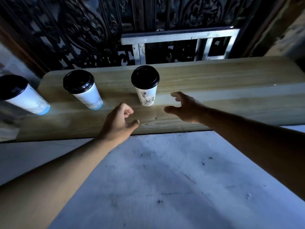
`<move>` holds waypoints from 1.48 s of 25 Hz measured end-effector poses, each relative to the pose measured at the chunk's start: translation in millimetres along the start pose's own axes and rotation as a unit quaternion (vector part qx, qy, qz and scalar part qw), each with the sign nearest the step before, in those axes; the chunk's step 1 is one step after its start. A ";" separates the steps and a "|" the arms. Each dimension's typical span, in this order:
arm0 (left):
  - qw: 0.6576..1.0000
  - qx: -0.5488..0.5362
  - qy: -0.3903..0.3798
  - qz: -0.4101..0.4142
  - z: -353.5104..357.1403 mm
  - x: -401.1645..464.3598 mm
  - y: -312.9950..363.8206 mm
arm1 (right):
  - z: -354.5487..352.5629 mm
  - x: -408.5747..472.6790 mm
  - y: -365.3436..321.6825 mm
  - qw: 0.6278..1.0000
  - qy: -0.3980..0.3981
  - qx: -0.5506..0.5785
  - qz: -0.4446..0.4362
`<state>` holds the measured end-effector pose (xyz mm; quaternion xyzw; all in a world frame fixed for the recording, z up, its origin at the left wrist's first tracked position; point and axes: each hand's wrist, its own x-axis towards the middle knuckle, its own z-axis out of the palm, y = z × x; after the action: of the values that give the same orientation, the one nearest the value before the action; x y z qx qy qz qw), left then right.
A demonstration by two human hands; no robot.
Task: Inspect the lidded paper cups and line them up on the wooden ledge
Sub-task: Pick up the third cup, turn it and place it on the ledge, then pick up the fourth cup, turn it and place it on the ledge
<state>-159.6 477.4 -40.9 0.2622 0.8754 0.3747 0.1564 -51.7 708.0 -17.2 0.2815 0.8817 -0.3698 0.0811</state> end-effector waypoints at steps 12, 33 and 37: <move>0.988 -0.041 -0.124 0.087 -21.9 -213.8 99.8 | -17.8 -283.7 -17.5 0.993 0.099 -0.044 -0.035; 0.968 -0.060 -0.222 -0.096 144.5 -349.0 161.2 | 11.0 -415.1 80.7 0.996 0.063 -0.055 -0.032; 0.966 -0.133 -0.177 -0.136 159.7 -347.3 184.1 | -2.1 -406.9 102.1 0.997 0.038 -0.032 -0.067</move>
<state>261.1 476.0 14.7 0.1794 0.8039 0.4103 0.3914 342.3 589.9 65.3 0.2324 0.9125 -0.3353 0.0317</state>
